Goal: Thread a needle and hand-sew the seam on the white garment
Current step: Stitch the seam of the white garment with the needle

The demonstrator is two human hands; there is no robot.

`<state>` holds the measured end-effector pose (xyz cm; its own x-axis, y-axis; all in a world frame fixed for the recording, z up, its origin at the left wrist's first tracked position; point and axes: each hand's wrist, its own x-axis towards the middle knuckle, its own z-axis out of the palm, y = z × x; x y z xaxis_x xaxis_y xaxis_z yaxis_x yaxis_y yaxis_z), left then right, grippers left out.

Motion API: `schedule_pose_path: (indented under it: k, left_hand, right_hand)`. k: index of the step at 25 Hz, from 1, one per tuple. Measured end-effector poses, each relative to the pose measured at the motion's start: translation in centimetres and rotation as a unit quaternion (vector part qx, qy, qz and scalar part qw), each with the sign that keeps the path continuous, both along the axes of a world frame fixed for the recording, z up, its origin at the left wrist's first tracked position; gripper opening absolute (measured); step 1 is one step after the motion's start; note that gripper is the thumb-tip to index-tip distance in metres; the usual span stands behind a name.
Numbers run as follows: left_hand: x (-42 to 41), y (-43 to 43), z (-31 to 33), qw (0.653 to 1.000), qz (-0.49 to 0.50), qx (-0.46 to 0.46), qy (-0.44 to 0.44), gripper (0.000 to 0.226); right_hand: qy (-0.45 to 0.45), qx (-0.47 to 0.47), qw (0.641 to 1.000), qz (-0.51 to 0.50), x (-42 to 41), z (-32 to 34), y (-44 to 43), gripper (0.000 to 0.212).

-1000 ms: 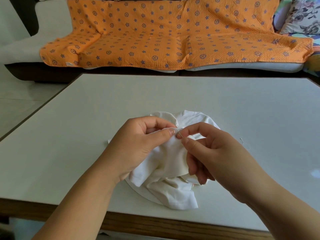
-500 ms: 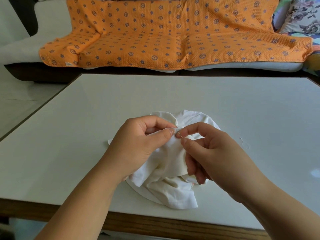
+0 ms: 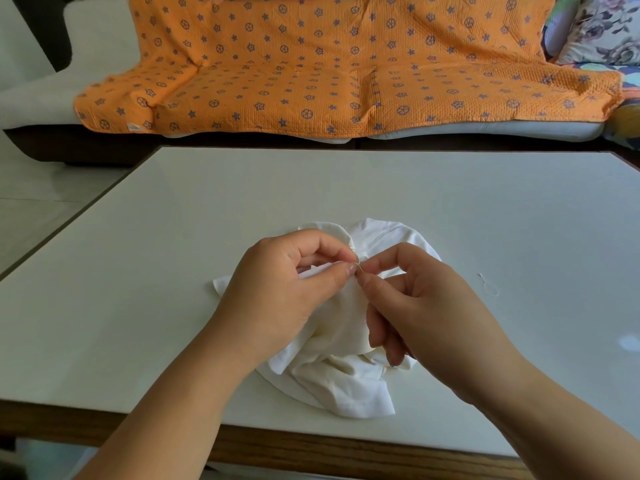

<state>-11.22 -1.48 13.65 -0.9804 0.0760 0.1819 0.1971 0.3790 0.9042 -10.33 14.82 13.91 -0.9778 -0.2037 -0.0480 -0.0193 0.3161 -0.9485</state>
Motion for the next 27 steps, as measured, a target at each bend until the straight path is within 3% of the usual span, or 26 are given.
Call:
schedule_pose_path:
  k: [3, 9, 18, 22, 25, 27]
  left_hand:
    - [-0.1, 0.1, -0.2, 1.000, -0.010, -0.014, 0.007, 0.010]
    - [-0.2, 0.5, -0.7, 0.998, -0.010, 0.048, -0.049, 0.008]
    - [-0.6, 0.9, -1.6, 1.000, -0.005, -0.018, -0.006, 0.025]
    - [-0.7, 1.0, -1.6, 0.998, -0.009, -0.062, 0.001, 0.036]
    - [-0.6, 1.2, -1.5, 0.997, -0.044, -0.058, -0.009, 0.023]
    - [-0.8, 1.2, -1.7, 0.998, -0.040, -0.050, -0.009, 0.019]
  right_hand:
    - [0.000, -0.004, 1.000, -0.014, -0.1, -0.3, 0.0, 0.009]
    - [-0.006, -0.059, 0.998, -0.019, -0.6, -0.9, -0.1, 0.011]
    - [-0.046, -0.130, 0.990, -0.004, -1.2, -1.1, 0.2, 0.009]
    - [-0.070, -0.095, 0.993, 0.012, -1.4, -0.7, 0.5, 0.012]
    - [-0.078, -0.045, 0.996, 0.001, -1.5, -0.4, 0.5, 0.013]
    - [-0.031, 0.042, 0.998, -0.037, -1.8, -0.4, 0.7, 0.013]
